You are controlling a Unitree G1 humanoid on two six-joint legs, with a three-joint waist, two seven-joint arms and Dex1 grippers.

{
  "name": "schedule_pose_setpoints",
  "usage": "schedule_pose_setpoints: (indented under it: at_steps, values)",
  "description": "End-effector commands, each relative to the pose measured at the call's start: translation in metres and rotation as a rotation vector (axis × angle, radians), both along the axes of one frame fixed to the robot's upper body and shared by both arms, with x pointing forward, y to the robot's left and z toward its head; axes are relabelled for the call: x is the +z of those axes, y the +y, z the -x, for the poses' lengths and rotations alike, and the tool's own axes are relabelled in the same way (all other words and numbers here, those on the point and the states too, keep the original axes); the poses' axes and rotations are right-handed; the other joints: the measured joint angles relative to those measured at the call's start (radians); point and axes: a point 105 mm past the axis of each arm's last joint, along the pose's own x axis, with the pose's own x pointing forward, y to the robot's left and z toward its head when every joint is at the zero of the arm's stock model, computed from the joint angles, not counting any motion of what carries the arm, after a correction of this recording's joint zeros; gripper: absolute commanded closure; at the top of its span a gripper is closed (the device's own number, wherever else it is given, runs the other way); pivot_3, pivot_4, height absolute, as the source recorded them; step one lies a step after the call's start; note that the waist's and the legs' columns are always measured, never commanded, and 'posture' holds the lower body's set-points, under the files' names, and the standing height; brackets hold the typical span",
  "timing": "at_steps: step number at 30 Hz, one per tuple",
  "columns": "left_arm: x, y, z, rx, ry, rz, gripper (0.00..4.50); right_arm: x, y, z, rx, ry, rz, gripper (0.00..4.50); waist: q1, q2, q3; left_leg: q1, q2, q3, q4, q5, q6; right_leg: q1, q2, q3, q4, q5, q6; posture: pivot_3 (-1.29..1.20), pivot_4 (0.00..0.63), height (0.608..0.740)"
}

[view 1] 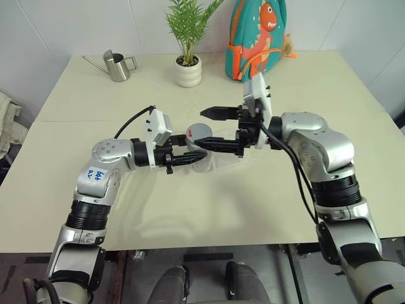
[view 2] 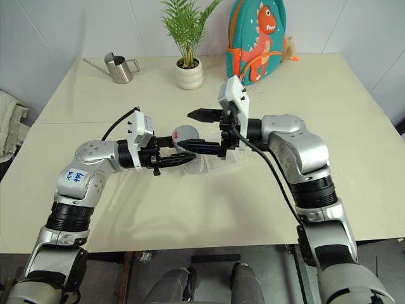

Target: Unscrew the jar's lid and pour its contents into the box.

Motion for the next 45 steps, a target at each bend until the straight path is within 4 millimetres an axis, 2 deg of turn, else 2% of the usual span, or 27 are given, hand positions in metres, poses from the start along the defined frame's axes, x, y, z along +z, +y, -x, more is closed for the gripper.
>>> schedule_pose_setpoints:
  at_steps: [1,5,8,12,16,20,22,25,28,32,36,39,42,45]
  values:
    - [0.007,0.000,0.005,-0.014,-0.033,0.004,2.57,0.010,0.005,0.006,0.023,-0.044,-0.011,0.02,0.000,0.000,0.000,0.000,0.000,0.000,0.000,0.000,0.000,0.000,0.000,0.000,0.000,0.000,0.000,0.00,0.150,0.740]
    - [0.007,0.000,0.005,-0.011,-0.033,0.005,2.57,0.008,0.007,0.007,0.036,-0.040,-0.009,0.02,0.000,0.000,0.000,0.000,0.000,0.000,0.000,0.000,0.000,0.000,0.000,0.000,0.000,0.000,0.000,0.00,0.150,0.740]
    - [0.006,0.000,0.006,-0.010,-0.034,0.004,2.57,0.008,0.008,0.006,0.032,-0.039,-0.014,0.64,0.000,0.000,0.000,0.000,0.000,0.000,0.000,0.000,0.000,0.000,0.000,0.000,0.000,0.000,0.000,0.00,0.150,0.740]
    - [0.006,0.000,0.006,-0.008,-0.034,0.006,2.57,0.007,0.009,0.005,0.028,-0.035,-0.019,1.92,-0.002,0.000,0.000,0.000,0.000,0.000,0.000,0.000,0.000,0.000,0.000,0.000,0.000,0.000,0.000,0.00,0.150,0.740]
    - [0.006,0.001,0.006,-0.005,-0.035,0.006,2.57,0.008,0.010,0.006,0.033,-0.025,-0.031,1.95,-0.001,0.000,0.000,0.000,0.000,0.000,0.000,0.000,0.000,0.000,0.000,0.000,0.000,0.000,0.000,0.00,0.150,0.740]
    - [0.005,0.001,0.007,-0.005,-0.034,0.003,2.57,0.037,0.008,0.007,0.048,0.106,-0.222,1.95,-0.002,0.000,0.000,0.000,0.000,0.000,0.000,0.000,0.000,0.000,0.000,0.000,0.001,0.000,0.000,0.00,0.150,0.740]
    - [0.004,0.001,0.008,-0.004,-0.031,0.001,2.57,0.055,0.001,0.010,0.073,0.183,-0.338,1.95,-0.002,0.000,0.000,0.000,0.000,0.000,0.000,0.000,0.000,0.000,0.000,0.000,0.001,0.000,0.000,0.00,0.150,0.740]
    - [0.003,0.002,0.009,-0.001,-0.026,-0.002,2.57,0.058,-0.011,0.012,0.054,0.190,-0.359,1.95,0.000,0.000,0.000,0.000,0.000,-0.001,0.000,0.000,0.000,0.000,0.000,0.000,0.001,0.000,0.000,0.00,0.150,0.740]
    - [0.003,0.006,0.010,0.007,-0.022,-0.005,2.57,0.041,-0.032,-0.006,-0.118,0.130,-0.285,1.95,0.005,0.000,0.000,0.000,0.000,-0.002,0.000,0.000,0.000,0.000,-0.001,-0.001,0.001,0.000,0.000,0.00,0.150,0.740]
    - [0.005,0.010,0.008,0.021,-0.022,-0.004,2.57,0.013,-0.082,-0.039,-0.421,0.024,-0.174,1.95,0.004,0.000,0.000,0.000,-0.002,0.001,0.000,-0.001,0.002,0.000,-0.002,0.000,0.000,0.000,0.000,0.00,0.150,0.740]
    - [0.008,0.013,0.005,0.027,-0.023,-0.001,2.57,-0.013,-0.149,-0.066,-0.710,0.025,-0.187,1.95,0.002,0.000,0.000,0.000,-0.001,0.002,-0.001,-0.001,0.002,0.000,-0.001,0.000,-0.001,0.000,0.000,0.00,0.150,0.740]
    - [0.008,0.012,0.003,0.028,-0.022,0.001,2.57,-0.024,-0.178,-0.076,-0.844,0.026,-0.223,1.95,-0.002,0.000,0.000,0.000,-0.001,0.004,-0.001,-0.001,0.002,0.000,-0.001,0.001,-0.001,0.000,0.000,0.00,0.150,0.740]
    - [0.010,0.009,0.001,0.018,-0.018,0.008,2.57,-0.064,-0.216,-0.087,-1.054,0.096,-0.179,1.95,-0.002,0.000,0.000,0.003,0.001,0.005,-0.001,-0.001,0.002,0.001,0.000,0.002,0.000,0.000,0.000,0.00,0.150,0.740]
    - [0.012,0.007,0.000,0.006,-0.018,0.012,2.57,-0.089,-0.230,-0.088,-1.143,0.130,-0.160,1.95,-0.001,0.000,0.000,0.003,0.000,0.005,0.000,-0.001,0.002,0.001,0.000,0.002,0.001,0.000,0.000,0.00,0.150,0.740]
